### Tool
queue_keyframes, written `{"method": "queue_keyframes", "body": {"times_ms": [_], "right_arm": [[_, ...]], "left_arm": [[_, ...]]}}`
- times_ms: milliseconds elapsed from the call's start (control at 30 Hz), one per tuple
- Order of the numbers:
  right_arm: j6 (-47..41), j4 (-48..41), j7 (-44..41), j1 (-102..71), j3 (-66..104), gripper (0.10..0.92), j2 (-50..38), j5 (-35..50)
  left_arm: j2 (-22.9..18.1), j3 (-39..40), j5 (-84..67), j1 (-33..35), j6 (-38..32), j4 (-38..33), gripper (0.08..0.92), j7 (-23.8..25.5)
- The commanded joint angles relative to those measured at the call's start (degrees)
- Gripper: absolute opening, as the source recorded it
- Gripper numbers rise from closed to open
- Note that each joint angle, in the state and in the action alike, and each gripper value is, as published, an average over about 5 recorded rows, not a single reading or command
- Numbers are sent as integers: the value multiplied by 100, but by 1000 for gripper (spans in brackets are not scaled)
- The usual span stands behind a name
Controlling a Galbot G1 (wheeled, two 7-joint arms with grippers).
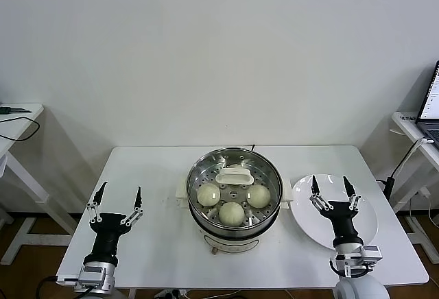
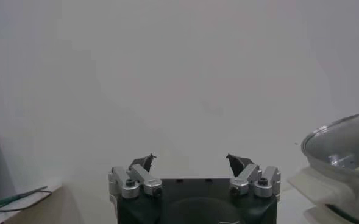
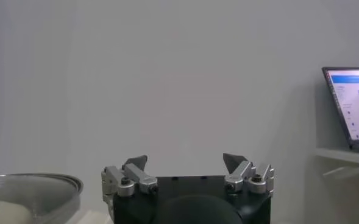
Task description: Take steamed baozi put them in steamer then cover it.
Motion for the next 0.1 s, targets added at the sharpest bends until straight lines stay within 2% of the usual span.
{"method": "queue_keyframes", "body": {"times_ms": [33,100], "right_arm": [[-53,79,1,-85,15,823,-2,-50],[-63,93,0,-99,20,823,-4,-50]], "left_arm": [[8,48,-66,30,-51,20,823,10],[9,65,-66,32,-49,22,823,12]]}}
